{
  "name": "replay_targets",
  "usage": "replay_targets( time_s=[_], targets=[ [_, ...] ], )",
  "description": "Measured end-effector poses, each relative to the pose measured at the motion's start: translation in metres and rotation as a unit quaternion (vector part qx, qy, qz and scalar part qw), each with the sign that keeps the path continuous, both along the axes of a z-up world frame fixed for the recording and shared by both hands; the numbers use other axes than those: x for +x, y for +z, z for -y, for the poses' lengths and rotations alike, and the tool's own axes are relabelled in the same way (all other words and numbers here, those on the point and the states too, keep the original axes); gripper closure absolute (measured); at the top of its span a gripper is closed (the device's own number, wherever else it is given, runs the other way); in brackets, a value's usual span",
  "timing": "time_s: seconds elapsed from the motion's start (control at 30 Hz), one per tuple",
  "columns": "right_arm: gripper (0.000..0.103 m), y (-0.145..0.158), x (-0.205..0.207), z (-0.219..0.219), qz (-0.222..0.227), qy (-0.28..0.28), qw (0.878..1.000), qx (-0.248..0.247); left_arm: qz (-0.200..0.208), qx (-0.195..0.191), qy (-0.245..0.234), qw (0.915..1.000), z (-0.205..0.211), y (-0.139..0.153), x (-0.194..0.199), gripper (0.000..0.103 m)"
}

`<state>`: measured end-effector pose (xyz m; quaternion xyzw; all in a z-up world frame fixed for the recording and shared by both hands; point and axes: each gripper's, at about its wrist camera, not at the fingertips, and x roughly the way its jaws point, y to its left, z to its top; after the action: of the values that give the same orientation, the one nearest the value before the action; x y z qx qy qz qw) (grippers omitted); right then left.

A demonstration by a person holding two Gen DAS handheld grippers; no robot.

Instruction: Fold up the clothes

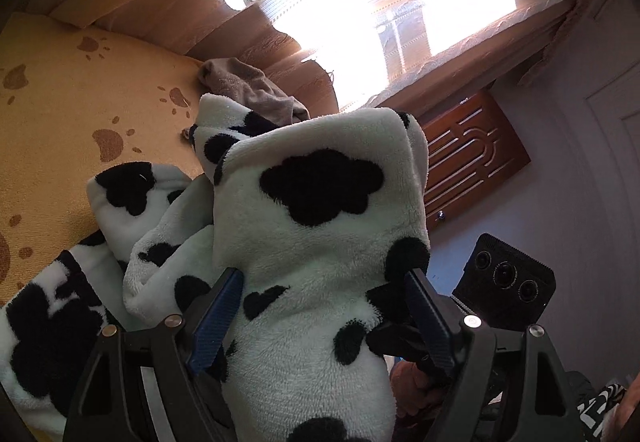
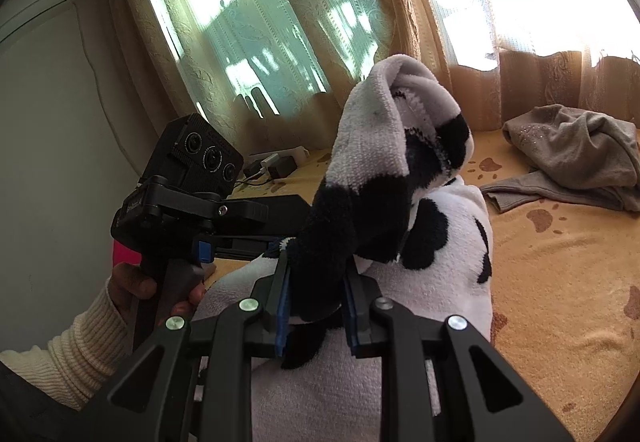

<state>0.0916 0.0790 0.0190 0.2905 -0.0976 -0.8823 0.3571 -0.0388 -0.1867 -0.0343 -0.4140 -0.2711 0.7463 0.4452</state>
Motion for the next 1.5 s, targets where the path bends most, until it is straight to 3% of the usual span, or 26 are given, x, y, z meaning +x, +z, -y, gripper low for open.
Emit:
replay_targets(
  time_s=[0.07, 0.13, 0.17, 0.2, 0.33, 0.57, 0.67, 0.77, 0.87, 0.9, 1.0, 1.1, 1.2, 1.27, 1.4, 1.43, 1.5],
  targets=[
    [0.061, 0.0, 0.0, -0.001, -0.003, 0.002, 1.0, 0.0, 0.001, -0.004, 0.002, 1.0, 0.001, -0.001, 0.0, 0.031],
    [0.036, 0.0, 0.003, -0.001, -0.013, -0.004, 1.0, 0.01, 0.011, 0.01, 0.013, 0.9998, 0.005, -0.003, -0.004, 0.05],
    [0.011, 0.0, 0.005, 0.0, -0.02, -0.007, 1.0, 0.017, 0.015, 0.016, 0.021, 0.9995, 0.007, -0.005, -0.006, 0.056],
    [0.0, 0.0, 0.008, 0.0, -0.03, -0.008, 0.999, 0.021, 0.019, 0.021, 0.029, 0.9992, 0.01, -0.008, -0.007, 0.066],
    [0.0, -0.001, 0.014, 0.0, -0.048, -0.01, 0.998, 0.027, 0.029, 0.039, 0.058, 0.9971, 0.02, -0.016, -0.006, 0.08],
    [0.0, -0.008, 0.005, -0.006, -0.021, -0.016, 1.0, 0.014, 0.01, 0.062, 0.131, 0.9894, 0.049, -0.015, 0.015, 0.084],
    [0.0, -0.016, 0.002, 0.003, -0.023, -0.014, 0.999, 0.047, -0.019, 0.07, 0.189, 0.9794, 0.07, -0.012, 0.043, 0.084],
    [0.0, -0.027, 0.0, 0.017, -0.026, -0.008, 0.995, 0.098, -0.038, 0.075, 0.254, 0.9634, 0.091, -0.013, 0.071, 0.084],
    [0.0, -0.039, -0.002, 0.032, -0.029, -0.001, 0.988, 0.149, -0.04, 0.047, 0.317, 0.9463, 0.111, -0.02, 0.094, 0.084],
    [0.0, -0.042, -0.002, 0.037, -0.03, 0.001, 0.986, 0.166, -0.026, 0.039, 0.326, 0.944, 0.117, -0.027, 0.095, 0.084],
    [0.0, -0.054, -0.004, 0.052, -0.033, 0.008, 0.976, 0.217, 0.031, 0.038, 0.323, 0.9452, 0.128, -0.055, 0.087, 0.085],
    [0.0, -0.056, -0.003, 0.051, -0.027, 0.007, 0.975, 0.222, 0.063, 0.051, 0.308, 0.9478, 0.129, -0.077, 0.075, 0.084],
    [0.0, -0.058, -0.002, 0.048, -0.02, 0.004, 0.975, 0.222, 0.052, 0.091, 0.295, 0.9498, 0.133, -0.08, 0.07, 0.084],
    [0.0, -0.06, -0.002, 0.046, -0.015, 0.003, 0.975, 0.222, 0.014, 0.126, 0.286, 0.9498, 0.134, -0.067, 0.072, 0.084],
    [0.0, -0.062, 0.0, 0.042, -0.006, 0.0, 0.975, 0.222, 0.017, 0.005, 0.302, 0.9533, 0.117, -0.053, 0.065, 0.084],
    [0.0, -0.063, 0.0, 0.042, -0.003, -0.001, 0.975, 0.222, 0.042, -0.018, 0.305, 0.9511, 0.118, -0.062, 0.058, 0.084],
    [0.0, -0.064, 0.001, 0.04, 0.002, -0.003, 0.975, 0.222, 0.088, -0.022, 0.306, 0.9477, 0.125, -0.086, 0.053, 0.084]
  ],
)
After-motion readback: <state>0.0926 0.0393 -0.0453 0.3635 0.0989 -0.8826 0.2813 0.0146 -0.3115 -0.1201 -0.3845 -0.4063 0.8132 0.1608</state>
